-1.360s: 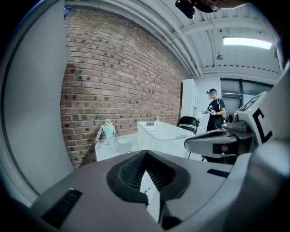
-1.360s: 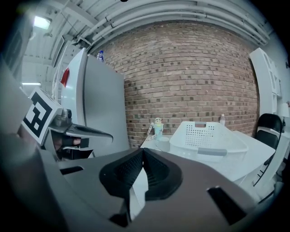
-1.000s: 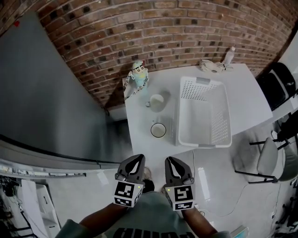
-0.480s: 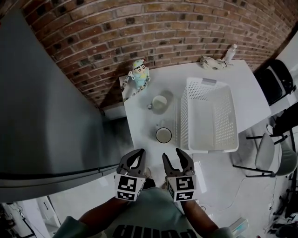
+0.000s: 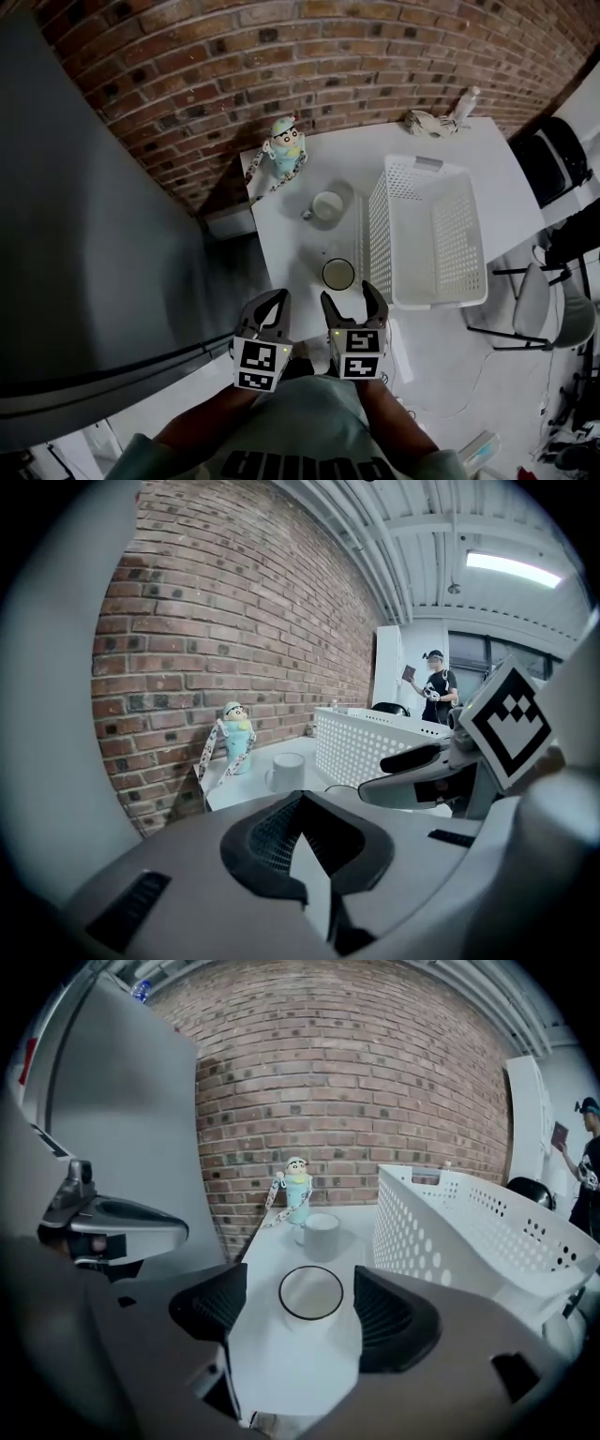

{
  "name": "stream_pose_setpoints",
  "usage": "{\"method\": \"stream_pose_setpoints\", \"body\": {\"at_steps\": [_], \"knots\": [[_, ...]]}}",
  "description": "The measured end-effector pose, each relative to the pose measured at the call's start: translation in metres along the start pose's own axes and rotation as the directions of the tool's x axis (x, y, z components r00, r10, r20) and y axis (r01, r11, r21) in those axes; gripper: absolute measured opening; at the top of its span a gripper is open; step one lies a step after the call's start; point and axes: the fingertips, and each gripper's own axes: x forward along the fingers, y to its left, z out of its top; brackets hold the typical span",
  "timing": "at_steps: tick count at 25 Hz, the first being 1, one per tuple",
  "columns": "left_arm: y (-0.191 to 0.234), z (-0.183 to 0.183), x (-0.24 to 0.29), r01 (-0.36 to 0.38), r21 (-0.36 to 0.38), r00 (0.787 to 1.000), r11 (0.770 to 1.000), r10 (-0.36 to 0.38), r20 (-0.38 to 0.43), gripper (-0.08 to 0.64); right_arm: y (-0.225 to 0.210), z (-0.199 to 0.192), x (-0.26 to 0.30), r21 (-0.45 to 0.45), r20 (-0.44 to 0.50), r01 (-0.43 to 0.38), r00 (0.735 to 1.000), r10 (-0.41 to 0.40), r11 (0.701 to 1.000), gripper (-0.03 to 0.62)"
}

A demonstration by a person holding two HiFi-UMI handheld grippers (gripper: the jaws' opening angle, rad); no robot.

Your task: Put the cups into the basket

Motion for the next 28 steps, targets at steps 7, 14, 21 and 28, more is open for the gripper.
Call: {"method": "stream_pose_setpoints", "body": {"at_steps": [7, 14, 21, 28], "knots": [[0.009, -0.004, 0.013, -0.017, 0.017, 1.0, 1.0, 0.017, -0.01, 0.008, -0.001, -0.012, 0.036, -0.012, -0.047, 0.007, 0.999, -0.008, 1.0, 0.371], [0.015, -0.003, 0.03, -0.036, 0.022, 0.999, 0.999, 0.037, -0.027, 0.008, -0.007, -0.029, 0.063, -0.039, -0.114, -0.007, 0.993, 0.002, 0.999, 0.387], [0.013, -0.006, 0.044, -0.052, 0.001, 0.997, 0.999, 0.052, -0.049, 0.008, -0.012, -0.04, 0.082, -0.054, -0.165, -0.039, 0.986, 0.03, 0.998, 0.393], [0.016, -0.01, 0.054, -0.086, -0.027, 0.994, 0.996, 0.084, -0.069, 0.008, -0.012, -0.06, 0.1, -0.091, -0.243, -0.087, 0.968, 0.063, 0.992, 0.391]]}}
